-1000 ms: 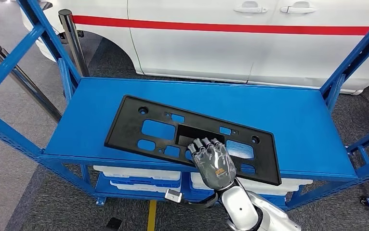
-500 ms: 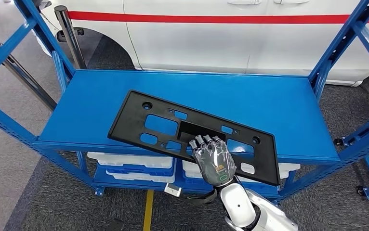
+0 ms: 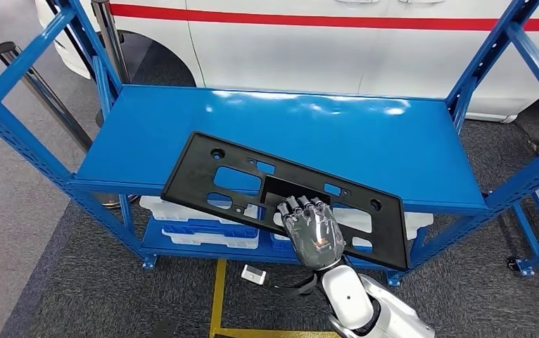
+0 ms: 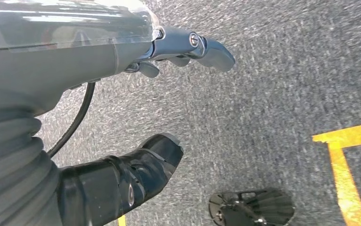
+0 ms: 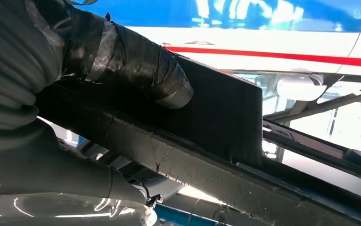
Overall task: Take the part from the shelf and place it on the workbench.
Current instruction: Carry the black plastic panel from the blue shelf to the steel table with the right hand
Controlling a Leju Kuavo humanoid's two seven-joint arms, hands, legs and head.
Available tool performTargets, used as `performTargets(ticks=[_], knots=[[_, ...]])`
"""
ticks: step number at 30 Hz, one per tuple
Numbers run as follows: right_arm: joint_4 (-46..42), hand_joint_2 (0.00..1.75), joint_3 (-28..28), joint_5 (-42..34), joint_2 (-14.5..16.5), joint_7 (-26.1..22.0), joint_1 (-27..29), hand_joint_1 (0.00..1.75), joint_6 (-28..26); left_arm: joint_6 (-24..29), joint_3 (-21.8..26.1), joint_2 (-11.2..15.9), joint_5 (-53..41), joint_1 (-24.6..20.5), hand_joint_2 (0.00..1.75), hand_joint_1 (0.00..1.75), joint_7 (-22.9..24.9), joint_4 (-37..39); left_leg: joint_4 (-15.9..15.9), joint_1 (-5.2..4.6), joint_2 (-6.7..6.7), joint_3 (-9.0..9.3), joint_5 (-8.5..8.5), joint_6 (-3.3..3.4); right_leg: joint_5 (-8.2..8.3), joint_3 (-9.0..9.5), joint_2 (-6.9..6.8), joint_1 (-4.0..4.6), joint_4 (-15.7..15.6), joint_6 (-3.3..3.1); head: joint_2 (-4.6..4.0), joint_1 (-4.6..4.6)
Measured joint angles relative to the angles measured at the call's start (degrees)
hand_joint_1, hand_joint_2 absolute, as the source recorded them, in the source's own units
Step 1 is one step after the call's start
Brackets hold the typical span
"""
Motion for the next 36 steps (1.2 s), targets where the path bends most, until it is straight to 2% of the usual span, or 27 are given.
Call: performTargets(ticks=[1, 3, 5, 6, 7, 10, 11, 12, 13, 15, 17, 18, 19, 21, 22, 23, 24, 25, 26, 27, 28, 29, 30, 32, 33, 34, 36], knots=[[-0.01, 1.75, -0.22, 0.0, 0.1, -0.22, 0.03, 1.75, 0.01, 0.0, 0.0, 0.0, 0.01, -0.01, 1.75, 0.0, 0.0, 0.0, 0.64, 0.0, -0.02, -0.77, 0.24, -0.29, 0.12, 2.65, 0.05, 0.07, -3.81, -0.12, 0.0, -0.03], [-0.01, 1.75, -0.64, 0.0, 0.29, -0.57, 0.13, 1.75, 0.02, -0.01, 0.0, 0.0, 0.03, -0.02, 1.75, 0.0, -0.01, 0.0, 1.26, -0.09, -0.06, -1.54, 0.87, -0.98, -0.78, 5.04, 0.21, 0.36, -8.0, -0.76, 0.0, -0.1], [-0.01, 1.75, -0.95, -0.01, 0.4, -0.83, 0.26, 1.75, 0.04, -0.02, 0.0, 0.0, 0.05, 0.1, 1.75, 0.0, -0.02, 0.0, 1.18, -0.04, -0.13, -1.87, 1.72, -1.75, -0.08, 4.52, 0.23, 0.48, -8.44, -1.82, 0.0, -0.14], [-0.01, 1.75, -1.11, -0.02, 0.46, -1.0, 0.29, 1.75, 0.06, -0.03, 0.0, 0.0, 0.05, 0.19, 1.75, 0.0, -0.02, 0.0, 1.4, 0.05, -0.19, -2.29, 1.36, -2.1, 0.53, 4.05, 0.14, 0.43, -8.6, -2.37, 0.0, -0.15], [-0.01, 1.75, -1.28, -0.02, 0.56, -1.17, 0.33, 1.75, 0.09, -0.03, 0.0, 0.0, 0.05, 0.29, 1.75, 0.0, -0.02, 0.0, 2.3, 0.16, -0.27, -2.85, -0.01, -2.42, 1.27, 3.42, 0.04, 0.36, -8.83, -2.91, 0.0, -0.17], [0.0, 1.75, -1.79, -0.02, 0.88, -1.39, 0.43, 1.75, 0.14, -0.03, 0.0, 0.0, 0.06, 0.39, 1.75, 0.0, -0.01, 0.0, 11.2, 0.43, -0.36, -5.15, -8.44, -3.2, 3.58, 0.83, -0.1, 0.43, -8.98, -3.72, 0.0, -0.3], [0.0, 1.75, -1.89, -0.02, 0.92, -1.4, 0.5, 1.75, 0.15, -0.03, 0.0, 0.0, 0.07, 0.39, 1.75, 0.0, -0.01, 0.0, 14.68, 0.48, -0.35, -5.53, -10.09, -3.37, 4.3, -0.13, -0.13, 0.52, -8.94, -3.74, 0.0, -0.29], [0.0, 1.75, -1.94, -0.02, 0.93, -1.4, 0.58, 1.75, 0.15, -0.03, 0.0, 0.0, 0.07, 0.39, 1.75, 0.0, -0.02, 0.0, 16.82, 0.48, -0.35, -5.28, -10.22, -3.43, 4.96, -1.03, -0.17, 0.6, -8.88, -3.72, 0.0, -0.29], [0.0, 1.75, -1.97, -0.02, 0.93, -1.41, 0.66, 1.75, 0.16, -0.03, 0.0, 0.0, 0.07, 0.39, 1.75, 0.0, -0.02, 0.0, 17.08, 0.47, -0.35, -4.14, -9.12, -3.38, 5.6, -1.9, -0.2, 0.65, -8.81, -3.67, 0.0, -0.3], [0.0, 1.75, -2.1, -0.02, 0.94, -1.42, 0.78, 1.75, 0.15, -0.03, 0.0, 0.01, 0.07, 0.32, 1.75, 0.0, -0.02, 0.0, 11.69, 0.38, -0.41, 1.11, -6.24, -2.84, 6.88, -3.39, -0.19, 0.75, -8.69, -3.5, 0.0, -0.31], [-0.01, 1.75, -2.42, -0.02, 1.05, -1.47, 0.85, 1.75, 0.12, -0.03, 0.0, 0.1, 0.07, 0.08, 1.75, 0.0, -0.04, -0.01, 2.91, 0.08, -0.49, 7.47, -6.5, -2.05, 8.05, -4.18, -0.17, 0.89, -8.68, -3.07, 0.0, -0.28], [-0.01, 1.75, -2.65, -0.02, 1.14, -1.54, 0.88, 1.75, 0.1, -0.03, 0.0, 0.15, 0.07, 0.0, 1.75, 0.0, -0.06, -0.01, 0.03, -0.12, -0.56, 9.24, -7.08, -1.75, 8.65, -4.24, -0.2, 0.82, -8.85, -2.77, 0.0, -0.27], [-0.02, 1.75, -2.87, -0.02, 1.26, -1.63, 0.91, 1.75, 0.08, -0.03, 0.0, 0.19, 0.08, -0.06, 1.75, 0.0, -0.08, -0.01, -1.44, -0.31, -0.57, 9.9, -7.4, -1.57, 9.28, -4.24, -0.23, 0.73, -9.1, -2.42, 0.0, -0.32], [-0.02, 1.75, -3.31, -0.02, 1.44, -1.9, 1.05, 1.75, 0.04, -0.04, 0.0, 0.19, 0.09, -0.05, 1.75, 0.0, -0.1, 0.0, -2.1, -0.31, -0.42, 9.22, -6.0, -1.03, 10.13, -4.35, -0.21, 0.55, -9.75, -1.68, 0.0, -0.39], [-0.02, 1.75, -3.5, -0.02, 1.49, -2.02, 1.13, 1.75, 0.03, -0.04, 0.0, 0.18, 0.1, -0.09, 1.75, 0.0, -0.09, 0.0, -2.45, -0.18, -0.26, 8.71, -5.14, -0.58, 9.16, -4.74, -0.15, 0.54, -9.34, -1.38, 0.0, -0.39], [-0.01, 1.75, -3.73, -0.02, 1.5, -2.13, 1.22, 1.75, 0.02, -0.04, 0.0, 0.17, 0.11, -0.09, 1.75, 0.0, -0.08, 0.0, -2.74, -0.03, -0.09, 7.98, -4.11, -0.11, 6.96, -5.34, -0.09, 0.53, -7.91, -1.15, 0.0, -0.34], [0.0, 1.75, -3.93, -0.02, 1.5, -2.19, 1.29, 1.75, 0.01, -0.03, 0.0, 0.17, 0.13, -0.1, 1.75, 0.0, -0.08, 0.0, -2.82, 0.05, 0.05, 7.09, -3.23, 0.21, 3.72, -6.07, -0.06, 0.45, -5.22, -0.99, 0.0, -0.31], [0.0, 1.75, -4.15, -0.02, 1.5, -2.22, 1.35, 1.75, -0.01, -0.03, 0.0, 0.16, 0.13, -0.08, 1.75, 0.0, -0.08, 0.0, -2.75, 0.02, 0.06, 6.03, -2.44, 0.43, 0.51, -6.82, -0.04, 0.42, -1.67, -0.84, 0.0, -0.28], [0.0, 1.75, -4.35, -0.02, 1.5, -2.24, 1.45, 1.75, -0.01, -0.04, 0.0, 0.16, 0.14, -0.05, 1.75, 0.0, -0.08, 0.0, -2.58, -0.01, 0.1, 4.92, -1.67, 0.44, -1.63, -7.38, -0.04, 0.38, 2.12, -0.67, 0.0, -0.28], [0.0, 1.75, -4.53, -0.02, 1.5, -2.25, 1.58, 1.75, -0.02, -0.04, 0.0, 0.15, 0.14, -0.03, 1.75, 0.0, -0.09, 0.0, -2.36, -0.03, 0.13, 3.8, -0.97, 0.37, -2.22, -7.5, -0.04, 0.34, 5.17, -0.51, 0.0, -0.27], [0.0, 1.75, -4.71, -0.02, 1.5, -2.25, 1.73, 1.75, -0.03, -0.05, 0.0, 0.15, 0.15, -0.01, 1.75, 0.0, -0.09, 0.0, -2.03, -0.03, 0.16, 2.63, -0.33, 0.26, -1.38, -6.93, -0.05, 0.3, 6.78, -0.39, 0.0, -0.28], [0.0, 1.75, -4.87, -0.02, 1.5, -2.25, 1.85, 1.75, -0.05, -0.05, 0.0, 0.15, 0.16, -0.01, 1.75, 0.0, -0.09, 0.0, -1.57, -0.02, 0.18, 1.41, 0.25, 0.11, 0.24, -5.37, -0.05, 0.23, 6.44, -0.33, 0.0, -0.28], [-0.01, 1.75, -5.04, -0.02, 1.51, -2.25, 1.92, 1.75, -0.09, -0.05, 0.0, 0.15, 0.18, -0.02, 1.75, 0.0, -0.09, 0.0, -1.02, 0.0, 0.18, 0.27, 0.74, -0.09, 1.6, -2.81, -0.06, 0.14, 4.13, -0.33, 0.0, -0.29], [-0.13, 1.75, -5.52, -0.02, 1.62, -2.31, 2.0, 1.75, -0.18, -0.05, 0.01, 0.15, 0.22, -0.02, 1.75, 0.0, -0.09, 0.0, 0.15, -0.12, 0.12, -1.53, 1.48, -0.63, 0.8, 3.36, 0.02, 0.22, -3.65, -0.63, 0.0, -0.33], [-0.22, 1.75, -5.82, -0.02, 1.7, -2.36, 2.05, 1.75, -0.25, -0.04, 0.01, 0.15, 0.24, -0.02, 1.75, 0.0, -0.1, 0.0, 0.54, -0.17, 0.09, -1.98, 1.85, -0.95, -0.32, 5.31, 0.09, 0.34, -6.74, -0.94, 0.0, -0.33], [-0.31, 1.75, -6.11, -0.02, 1.79, -2.42, 2.12, 1.75, -0.33, -0.04, 0.01, 0.15, 0.27, 0.0, 1.75, 0.0, -0.1, 0.0, 0.66, -0.2, 0.07, -2.23, 2.32, -1.29, -1.22, 6.2, 0.18, 0.56, -8.54, -1.36, 0.0, -0.36], [-0.37, 1.75, -6.5, -0.01, 1.87, -2.52, 2.32, 1.75, -0.5, -0.03, 0.02, 0.16, 0.36, 0.12, 1.75, 0.0, -0.11, 0.0, 0.59, -0.02, 0.02, -2.52, 3.15, -1.99, -0.57, 5.65, 0.13, 0.67, -9.14, -2.39, 0.0, -0.34]])
